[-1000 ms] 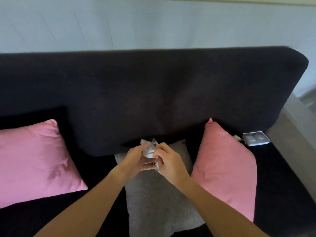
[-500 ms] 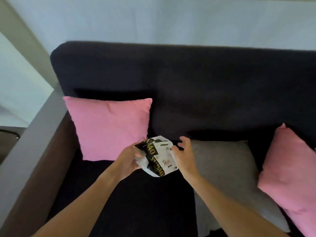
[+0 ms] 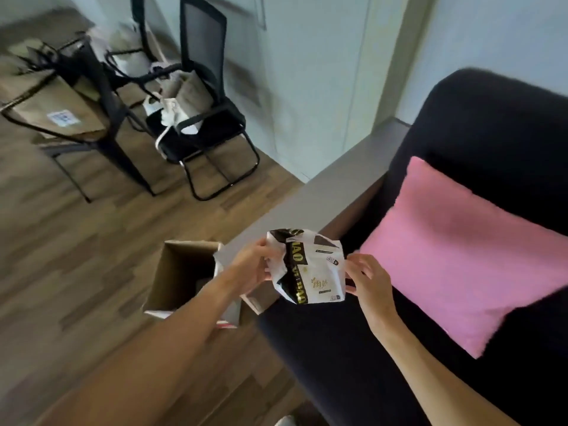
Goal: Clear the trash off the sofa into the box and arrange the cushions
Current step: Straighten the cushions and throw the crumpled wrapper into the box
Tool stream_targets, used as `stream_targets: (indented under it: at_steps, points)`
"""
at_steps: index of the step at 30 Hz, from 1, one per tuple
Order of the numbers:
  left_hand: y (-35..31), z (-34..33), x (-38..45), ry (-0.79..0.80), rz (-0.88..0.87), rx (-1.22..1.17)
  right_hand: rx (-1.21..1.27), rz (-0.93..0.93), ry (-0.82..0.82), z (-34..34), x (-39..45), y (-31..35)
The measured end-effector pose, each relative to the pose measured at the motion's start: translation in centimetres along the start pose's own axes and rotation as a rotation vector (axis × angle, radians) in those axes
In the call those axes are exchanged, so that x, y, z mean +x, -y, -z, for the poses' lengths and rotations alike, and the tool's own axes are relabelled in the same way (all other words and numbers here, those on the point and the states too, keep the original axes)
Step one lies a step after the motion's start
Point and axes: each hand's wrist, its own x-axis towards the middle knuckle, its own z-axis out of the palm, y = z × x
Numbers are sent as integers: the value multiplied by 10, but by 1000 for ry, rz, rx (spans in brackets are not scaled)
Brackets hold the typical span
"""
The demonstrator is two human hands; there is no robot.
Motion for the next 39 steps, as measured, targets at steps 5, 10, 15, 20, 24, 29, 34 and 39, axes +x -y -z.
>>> stream_targets:
  at_steps: [5,10,15,20,24,29,34,39]
  points:
    - [20,141,-52,-219,-30,-362,-72,22,345,-135,-1,11]
    - [75,244,-87,-563,45,-453,-255,-52,618,-232,3,-13]
    - [103,273,-75,-862,93,-293,-531,-85,742,-289,11,-47]
    - [94,295,-39,-870,53,151,-592,-93,690,-316,27,-56]
    - [87,295,-23,-988,178,381,-564,-75,710,-319,34,-55]
    - [106,250,-26,-487,346,757,-534,-36,662,-295,37,-52]
    - [157,175,-18,-226,373,917,-456,-85,569,-242,35,-41]
    - [151,71,-9,-59,276,888,-396,-130,415,-147,31,-32]
